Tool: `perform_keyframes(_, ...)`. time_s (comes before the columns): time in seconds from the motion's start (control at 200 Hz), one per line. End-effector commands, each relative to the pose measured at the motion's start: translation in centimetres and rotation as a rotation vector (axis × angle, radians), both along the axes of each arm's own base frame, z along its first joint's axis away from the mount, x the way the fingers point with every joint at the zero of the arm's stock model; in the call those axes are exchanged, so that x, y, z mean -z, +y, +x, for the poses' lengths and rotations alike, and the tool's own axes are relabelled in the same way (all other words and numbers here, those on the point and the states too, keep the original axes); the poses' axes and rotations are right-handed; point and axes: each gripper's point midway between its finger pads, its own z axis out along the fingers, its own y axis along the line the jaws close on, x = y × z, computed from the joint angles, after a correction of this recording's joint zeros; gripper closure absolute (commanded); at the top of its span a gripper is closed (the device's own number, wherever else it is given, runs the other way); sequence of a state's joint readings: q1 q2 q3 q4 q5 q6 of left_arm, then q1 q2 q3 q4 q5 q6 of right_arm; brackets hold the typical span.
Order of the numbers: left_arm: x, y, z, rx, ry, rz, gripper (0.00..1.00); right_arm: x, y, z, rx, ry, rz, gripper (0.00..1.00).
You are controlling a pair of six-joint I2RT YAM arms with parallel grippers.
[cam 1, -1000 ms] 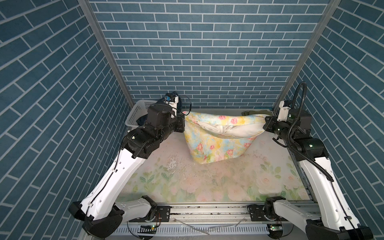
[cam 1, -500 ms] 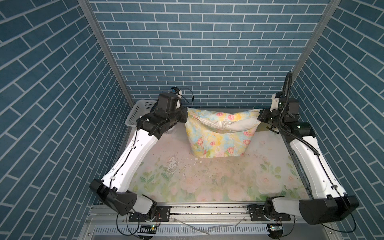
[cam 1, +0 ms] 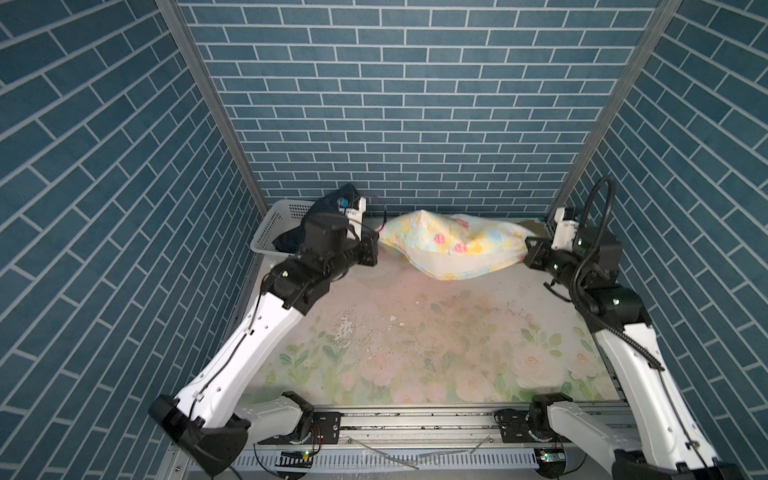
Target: Fold and stack the skirts
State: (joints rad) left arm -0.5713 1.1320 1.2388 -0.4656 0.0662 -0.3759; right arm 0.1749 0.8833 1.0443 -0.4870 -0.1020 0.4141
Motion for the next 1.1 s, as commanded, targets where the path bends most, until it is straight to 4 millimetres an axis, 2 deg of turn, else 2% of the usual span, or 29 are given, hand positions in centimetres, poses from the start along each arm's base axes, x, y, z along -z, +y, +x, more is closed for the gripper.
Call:
perform_keyframes(0.0, 10.7, 0.8, -2.9, -0.035, 0.198, -0.011, 0.97, 8.9, 0.1, -4.3, -0.021, 0.186, 0.029, 0.61)
perform_keyframes(0.025, 12.7, 1.5, -3.8, -0.060, 0.234, 0.004, 0.90, 10.0, -0.2, -5.4, -0.006, 0.210, 0.027, 0.46)
perform_keyframes(0.05, 14.2, 2.3, -4.7, -0.077, 0.256, 0.011, 0.85, 10.8, -0.5, -6.3, 0.004, 0.227, 0.028, 0.37)
perform_keyframes(0.085, 15.3, 3.1, -5.6, -0.094, 0.270, 0.014, 0.70, 11.4, -0.9, -7.3, 0.022, 0.241, 0.035, 0.27)
perform_keyframes(0.105, 15.6, 3.7, -6.0, -0.108, 0.270, 0.021, 0.57, 11.4, -1.1, -7.8, 0.030, 0.237, 0.041, 0.24)
perform_keyframes(0.14, 15.4, 4.5, -6.6, -0.125, 0.266, 0.032, 0.46, 11.1, -1.1, -8.3, 0.035, 0.226, 0.055, 0.18)
perform_keyframes(0.2, 13.7, 5.5, -6.7, -0.147, 0.227, 0.056, 0.31, 10.3, -1.3, -8.3, 0.046, 0.206, 0.065, 0.15)
perform_keyframes(0.25, 11.9, 5.7, -6.4, -0.157, 0.198, 0.069, 0.19, 10.1, -1.3, -7.6, 0.056, 0.212, 0.061, 0.15)
perform_keyframes(0.285, 11.1, 5.7, -6.0, -0.160, 0.187, 0.079, 0.14, 10.2, -1.2, -6.9, 0.061, 0.231, 0.056, 0.15)
perform_keyframes(0.36, 10.3, 5.0, -4.8, -0.158, 0.187, 0.105, 0.11, 10.8, -0.4, -4.9, 0.045, 0.279, 0.067, 0.16)
perform_keyframes(0.44, 11.0, 3.9, -3.4, -0.145, 0.220, 0.138, 0.09, 12.2, 0.1, -2.8, 0.045, 0.324, 0.071, 0.17)
perform_keyframes(0.64, 16.7, 1.0, 0.2, -0.116, 0.356, 0.244, 0.07, 15.6, -0.3, 1.3, 0.078, 0.415, 0.040, 0.18)
perform_keyframes(0.79, 20.6, 0.0, 2.1, -0.122, 0.432, 0.330, 0.06, 18.7, -1.1, 3.4, 0.098, 0.485, 0.068, 0.19)
perform_keyframes(0.945, 23.4, -0.1, 3.3, -0.129, 0.480, 0.405, 0.06, 21.6, -2.4, 5.0, 0.127, 0.536, 0.104, 0.21)
perform_keyframes(1.095, 24.8, -0.8, 5.1, -0.123, 0.500, 0.423, 0.07, 22.3, -2.3, 7.5, 0.115, 0.524, 0.131, 0.22)
